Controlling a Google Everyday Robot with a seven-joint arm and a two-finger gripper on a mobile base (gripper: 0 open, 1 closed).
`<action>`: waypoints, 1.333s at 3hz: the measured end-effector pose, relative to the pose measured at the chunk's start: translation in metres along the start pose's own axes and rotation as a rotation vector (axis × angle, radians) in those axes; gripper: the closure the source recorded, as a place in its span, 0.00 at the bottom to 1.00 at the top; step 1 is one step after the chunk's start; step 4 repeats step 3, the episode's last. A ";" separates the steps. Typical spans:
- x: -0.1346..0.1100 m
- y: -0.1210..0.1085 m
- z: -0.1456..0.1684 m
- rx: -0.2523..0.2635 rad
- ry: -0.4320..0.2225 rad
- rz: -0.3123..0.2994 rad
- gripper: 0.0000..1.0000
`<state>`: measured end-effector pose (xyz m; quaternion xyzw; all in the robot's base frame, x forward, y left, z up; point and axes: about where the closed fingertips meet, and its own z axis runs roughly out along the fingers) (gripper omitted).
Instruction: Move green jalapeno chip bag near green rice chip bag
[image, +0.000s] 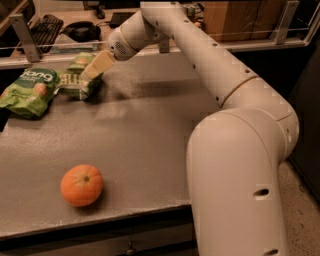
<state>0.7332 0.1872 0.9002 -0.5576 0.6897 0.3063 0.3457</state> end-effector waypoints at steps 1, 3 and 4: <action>0.001 0.001 -0.047 0.020 -0.059 0.001 0.00; 0.047 0.010 -0.192 0.151 -0.221 0.020 0.00; 0.047 0.010 -0.192 0.151 -0.221 0.020 0.00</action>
Offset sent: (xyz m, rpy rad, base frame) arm -0.0373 -0.2682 0.0761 0.2428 -0.1168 -0.2477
